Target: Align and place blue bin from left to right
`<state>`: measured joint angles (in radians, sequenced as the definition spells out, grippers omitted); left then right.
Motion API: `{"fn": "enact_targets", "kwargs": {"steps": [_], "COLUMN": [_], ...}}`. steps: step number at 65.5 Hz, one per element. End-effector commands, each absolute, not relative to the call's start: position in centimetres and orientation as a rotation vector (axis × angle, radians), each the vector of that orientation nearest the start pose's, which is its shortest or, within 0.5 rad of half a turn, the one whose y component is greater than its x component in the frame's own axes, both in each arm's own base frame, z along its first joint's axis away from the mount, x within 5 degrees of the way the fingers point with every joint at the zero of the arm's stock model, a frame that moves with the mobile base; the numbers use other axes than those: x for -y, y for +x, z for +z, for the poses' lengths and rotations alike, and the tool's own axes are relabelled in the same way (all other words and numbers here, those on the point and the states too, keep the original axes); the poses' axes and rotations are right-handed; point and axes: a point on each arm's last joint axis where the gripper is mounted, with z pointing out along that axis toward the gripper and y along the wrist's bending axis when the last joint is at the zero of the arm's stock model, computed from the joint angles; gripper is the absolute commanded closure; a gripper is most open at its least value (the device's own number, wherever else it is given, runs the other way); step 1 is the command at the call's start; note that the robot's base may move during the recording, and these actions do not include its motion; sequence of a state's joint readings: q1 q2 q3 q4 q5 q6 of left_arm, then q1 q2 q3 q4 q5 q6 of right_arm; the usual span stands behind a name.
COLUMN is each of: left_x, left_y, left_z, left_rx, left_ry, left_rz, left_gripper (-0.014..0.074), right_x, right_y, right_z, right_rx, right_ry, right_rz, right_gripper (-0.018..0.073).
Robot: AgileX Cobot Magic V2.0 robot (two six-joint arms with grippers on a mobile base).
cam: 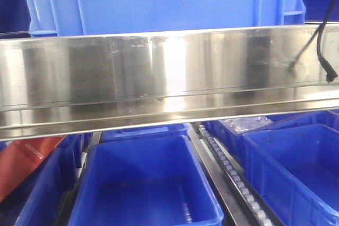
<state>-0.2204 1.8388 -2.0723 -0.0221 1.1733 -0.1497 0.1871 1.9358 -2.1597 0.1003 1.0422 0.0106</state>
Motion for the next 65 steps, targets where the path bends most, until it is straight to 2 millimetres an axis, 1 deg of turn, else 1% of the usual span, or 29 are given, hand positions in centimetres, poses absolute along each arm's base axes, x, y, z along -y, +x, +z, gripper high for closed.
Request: {"fn": "enact_targets", "kwargs": {"steps": [1, 3, 6, 7, 8, 9, 11, 14, 17, 19, 22, 29, 32, 39, 44, 47, 54, 55, 57, 59, 60, 61, 63, 65], "left_x": [9.9, 9.9, 9.9, 9.9, 9.9, 9.9, 9.9, 9.9, 9.9, 9.8, 9.8, 9.8, 9.7, 9.4, 9.2, 9.0, 8.4, 8.4, 8.2, 8.0, 7.9, 7.8, 7.6, 7.4], "left_y": [39.0, 39.0, 39.0, 39.0, 39.0, 39.0, 39.0, 39.0, 39.0, 39.0, 39.1, 38.8, 38.6, 37.4, 36.3, 35.4, 33.2, 32.9, 32.2, 31.6, 31.0, 30.8, 30.1, 29.4], "left_z": [42.6, 42.6, 42.6, 42.7, 42.7, 42.7, 42.7, 42.7, 42.7, 42.7, 42.7, 42.9, 43.2, 44.6, 45.7, 46.5, 48.3, 48.5, 49.2, 49.7, 50.2, 50.5, 51.0, 51.5], "left_rx": [-2.372, -2.372, -2.372, -2.370, -2.370, -2.370, -2.370, -2.370, -2.370, -2.367, -2.367, -2.364, -2.357, -2.333, -2.315, -2.300, -2.281, -2.279, -2.261, -2.245, -2.229, -2.221, -2.202, -2.187], "left_ry": [0.138, 0.138, 0.138, 0.138, 0.138, 0.138, 0.138, 0.138, 0.138, 0.138, 0.138, 0.138, 0.138, 0.138, 0.139, 0.139, 0.142, 0.142, 0.142, 0.146, 0.148, 0.148, 0.151, 0.152], "left_rz": [-0.254, -0.254, -0.254, -0.254, -0.254, -0.254, -0.252, -0.249, -0.249, -0.244, -0.242, -0.242, -0.243, -0.247, -0.250, -0.252, -0.254, -0.255, -0.257, -0.254, -0.255, -0.254, -0.244, -0.237], "left_gripper": [0.0611, 0.0568, 0.0476, 0.0447, 0.0416, 0.0385, 0.0304, 0.0204, 0.0110, 0.0039, -0.0026, 0.0013, 0.0019, 0.0022, 0.0049, 0.0090, 0.0269, 0.0316, 0.0381, 0.0449, 0.0519, 0.0553, 0.0636, 0.0713], "right_x": [-9.1, -9.1, -9.1, -9.1, -9.1, -9.1, -9.1, -9.1, -9.1, -9.1, -9.1, -9.0, -8.9, -8.6, -8.4, -8.2, -7.9, -7.8, -7.6, -7.5, -7.4, -7.4, -7.2, -7.1], "right_y": [42.6, 42.6, 42.6, 42.6, 42.5, 42.5, 42.5, 42.5, 42.5, 42.4, 42.2, 41.7, 41.3, 39.9, 38.5, 37.7, 35.6, 35.2, 34.5, 33.9, 33.5, 33.1, 32.5, 31.8], "right_z": [43.3, 43.3, 43.3, 43.3, 43.3, 43.3, 43.3, 43.3, 43.3, 43.4, 43.6, 44.2, 44.7, 46.2, 47.5, 48.2, 50.0, 50.4, 51.0, 51.4, 51.8, 52.1, 52.5, 52.9], "right_rx": [-2.141, -2.145, -2.144, -2.144, -2.145, -2.145, -2.145, -2.145, -2.147, -2.145, -2.145, -2.137, -2.127, -2.106, -2.095, -2.092, -2.063, -2.056, -2.042, -2.033, -2.028, -2.023, -2.018, -2.014], "right_ry": [-0.208, -0.209, -0.209, -0.209, -0.209, -0.209, -0.209, -0.209, -0.209, -0.209, -0.210, -0.211, -0.211, -0.213, -0.216, -0.218, -0.221, -0.221, -0.221, -0.222, -0.222, -0.223, -0.224, -0.225], "right_rz": [0.237, 0.237, 0.237, 0.237, 0.237, 0.237, 0.237, 0.237, 0.237, 0.237, 0.237, 0.238, 0.239, 0.240, 0.241, 0.241, 0.242, 0.243, 0.243, 0.244, 0.243, 0.243, 0.241, 0.241], "right_gripper": [0.0467, 0.0405, 0.0301, 0.0247, 0.0211, 0.0195, 0.0113, 0.0027, -0.0012, -0.0010, -0.0002, 0.0001, 0.0001, 0.0009, 0.0069, 0.0130, 0.0348, 0.0397, 0.0480, 0.0543, 0.0589, 0.0631, 0.0651, 0.0634]}}
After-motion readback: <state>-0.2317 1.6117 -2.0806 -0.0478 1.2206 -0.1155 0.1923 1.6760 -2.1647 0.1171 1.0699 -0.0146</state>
